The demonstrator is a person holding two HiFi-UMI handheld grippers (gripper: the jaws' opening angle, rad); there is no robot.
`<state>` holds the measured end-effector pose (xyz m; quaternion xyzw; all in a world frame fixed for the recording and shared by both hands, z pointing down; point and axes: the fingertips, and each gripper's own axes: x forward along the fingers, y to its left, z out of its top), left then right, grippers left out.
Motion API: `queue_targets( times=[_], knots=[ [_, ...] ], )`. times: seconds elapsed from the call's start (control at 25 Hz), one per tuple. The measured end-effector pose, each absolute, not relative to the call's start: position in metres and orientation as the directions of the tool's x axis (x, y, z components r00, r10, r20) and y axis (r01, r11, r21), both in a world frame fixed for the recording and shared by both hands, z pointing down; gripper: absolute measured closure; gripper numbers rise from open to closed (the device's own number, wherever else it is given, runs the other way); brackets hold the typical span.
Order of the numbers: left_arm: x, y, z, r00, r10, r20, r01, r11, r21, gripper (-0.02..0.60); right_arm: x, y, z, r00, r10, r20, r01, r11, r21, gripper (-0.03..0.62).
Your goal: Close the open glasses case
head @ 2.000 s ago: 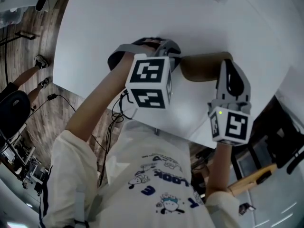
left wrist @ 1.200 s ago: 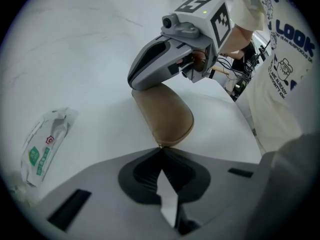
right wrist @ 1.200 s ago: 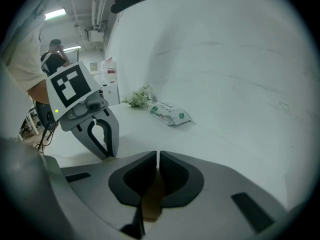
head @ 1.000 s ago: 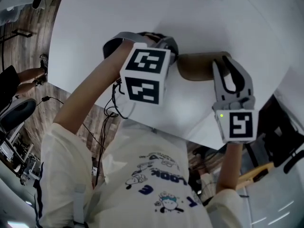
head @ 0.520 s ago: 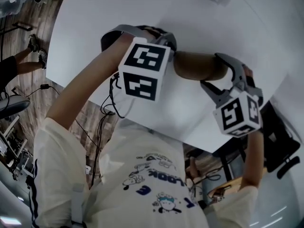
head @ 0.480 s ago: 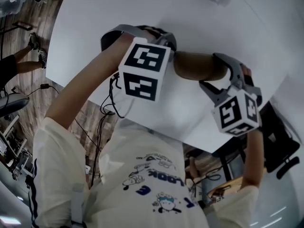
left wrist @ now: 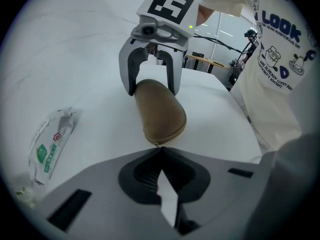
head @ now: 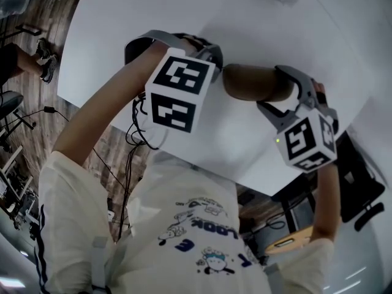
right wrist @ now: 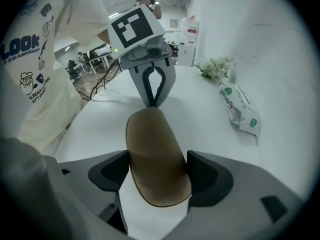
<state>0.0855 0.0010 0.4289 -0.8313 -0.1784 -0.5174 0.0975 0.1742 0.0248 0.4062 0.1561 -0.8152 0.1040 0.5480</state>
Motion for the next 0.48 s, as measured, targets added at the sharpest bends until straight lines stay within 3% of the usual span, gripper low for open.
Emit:
queue_targets(
  times=[0.28,0.48],
  knots=[
    [0.091,0.053,0.429,0.448,0.261,0.855,0.342,-0.934,0.106,0.581,0.176,0.025,0.407,-0.334,-0.156,0.929,-0.390,0.921,0.014,0.244],
    [0.097,0.060,0.431,0.496,0.180,0.849,0.186,-0.978,0.098,0.581,0.174,0.027,0.408,-0.321,-0.172,0.931,-0.444,0.896,0.013,0.243]
  ],
)
